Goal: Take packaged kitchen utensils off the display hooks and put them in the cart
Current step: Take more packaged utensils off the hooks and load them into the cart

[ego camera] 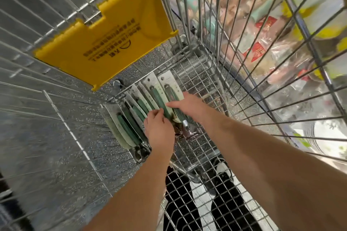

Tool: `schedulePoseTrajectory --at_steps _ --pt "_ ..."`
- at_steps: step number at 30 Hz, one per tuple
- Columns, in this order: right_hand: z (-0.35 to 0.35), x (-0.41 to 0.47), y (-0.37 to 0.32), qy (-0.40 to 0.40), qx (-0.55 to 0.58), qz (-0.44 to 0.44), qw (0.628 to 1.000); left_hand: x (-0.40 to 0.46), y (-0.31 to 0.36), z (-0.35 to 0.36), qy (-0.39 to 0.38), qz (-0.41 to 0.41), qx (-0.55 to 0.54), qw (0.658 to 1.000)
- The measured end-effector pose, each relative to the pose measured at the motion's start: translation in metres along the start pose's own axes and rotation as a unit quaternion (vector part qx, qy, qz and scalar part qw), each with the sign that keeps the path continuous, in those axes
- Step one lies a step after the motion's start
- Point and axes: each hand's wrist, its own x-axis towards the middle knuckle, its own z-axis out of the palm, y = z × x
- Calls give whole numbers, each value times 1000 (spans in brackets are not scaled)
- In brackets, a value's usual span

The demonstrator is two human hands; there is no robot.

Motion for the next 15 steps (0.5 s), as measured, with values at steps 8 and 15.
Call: schedulePoseTrajectory --at_steps 8,15 --pt "-16 -3 21 69 -43 -18 997 -1 5 -8 -10 22 -20 1000" --pt "-39 -28 46 79 38 -21 996 2 22 -3 -60 42 -32 997"
